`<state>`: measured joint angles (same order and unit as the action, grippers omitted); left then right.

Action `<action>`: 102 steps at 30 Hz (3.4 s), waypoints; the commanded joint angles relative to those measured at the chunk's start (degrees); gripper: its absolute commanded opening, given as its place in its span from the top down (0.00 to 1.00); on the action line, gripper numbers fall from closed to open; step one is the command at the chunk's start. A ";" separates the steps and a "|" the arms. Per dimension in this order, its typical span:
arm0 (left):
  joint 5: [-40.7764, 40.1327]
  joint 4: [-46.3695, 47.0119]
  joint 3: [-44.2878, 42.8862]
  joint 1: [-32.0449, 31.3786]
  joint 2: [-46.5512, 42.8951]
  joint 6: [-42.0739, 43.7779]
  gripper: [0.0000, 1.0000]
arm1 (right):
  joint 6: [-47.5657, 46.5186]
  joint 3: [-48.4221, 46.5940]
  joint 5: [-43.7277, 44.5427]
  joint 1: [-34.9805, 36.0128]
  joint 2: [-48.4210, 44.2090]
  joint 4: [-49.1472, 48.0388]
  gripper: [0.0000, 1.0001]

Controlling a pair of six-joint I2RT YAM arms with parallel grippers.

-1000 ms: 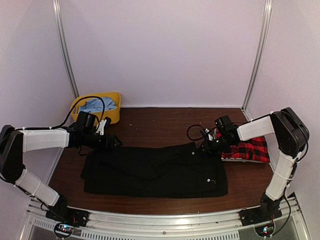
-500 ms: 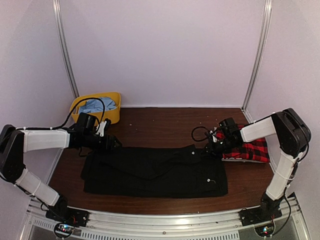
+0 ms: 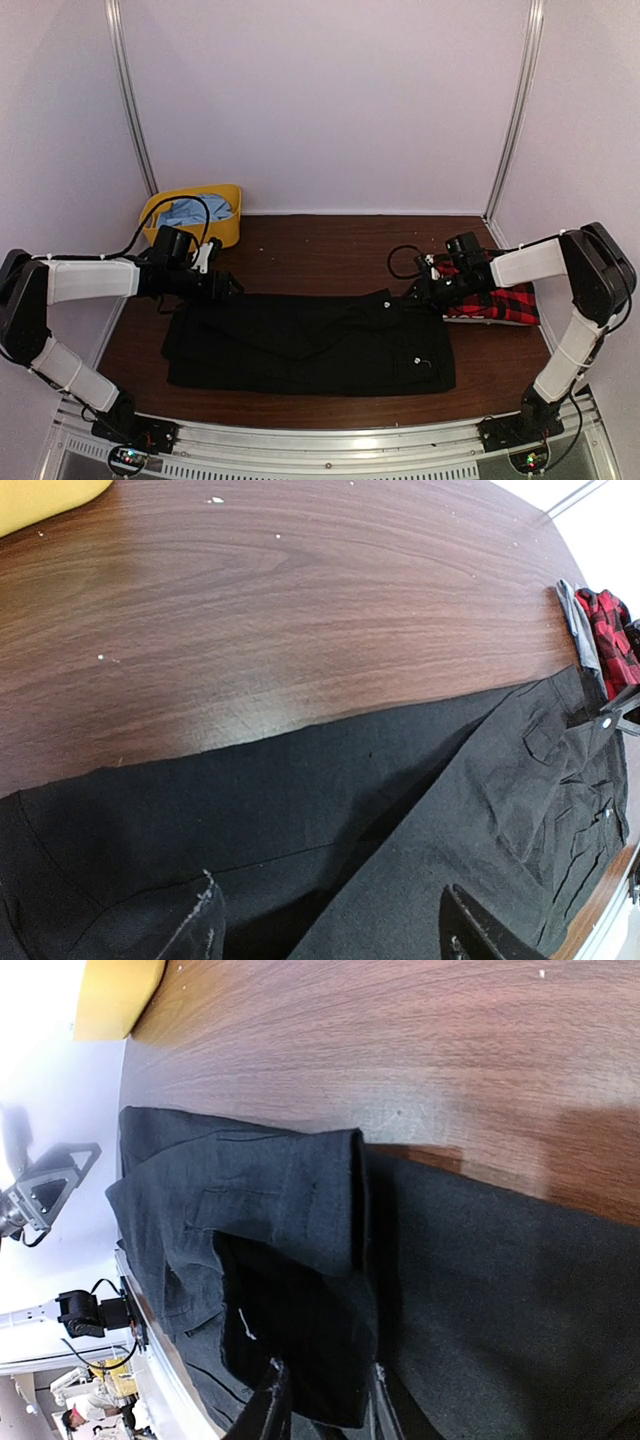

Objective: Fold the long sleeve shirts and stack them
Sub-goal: Move the sleeve of the 1/3-folded shirt.

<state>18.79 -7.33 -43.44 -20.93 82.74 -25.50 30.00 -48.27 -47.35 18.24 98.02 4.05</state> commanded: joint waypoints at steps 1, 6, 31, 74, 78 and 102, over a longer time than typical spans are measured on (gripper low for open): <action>-0.37 2.22 0.64 0.10 -0.12 -0.30 0.25 | 0.25 1.44 3.22 -0.41 -2.67 -1.77 0.71; -0.29 2.23 0.64 0.10 0.01 -0.36 0.25 | -0.03 2.12 4.45 -0.40 -4.46 -2.19 0.68; 0.28 2.23 0.82 0.01 -0.12 -0.52 0.25 | -4.31 0.40 1.83 2.51 3.35 -3.85 0.56; -4.20 3.10 2.56 -0.67 0.56 0.22 0.25 | -5.38 2.38 10.62 -0.29 -5.25 2.08 1.00; -5.36 3.25 2.58 -1.02 1.20 0.27 0.25 | -6.39 2.21 12.10 -0.60 -5.68 3.62 1.00; -20.43 2.98 0.65 -6.72 7.89 3.02 0.25 | -9.61 3.01 17.34 -0.60 -5.41 7.08 0.96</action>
<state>4.03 -5.67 -41.54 -26.06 88.97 -24.10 21.08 -45.39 -32.03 18.02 93.73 10.39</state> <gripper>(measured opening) 0.751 0.021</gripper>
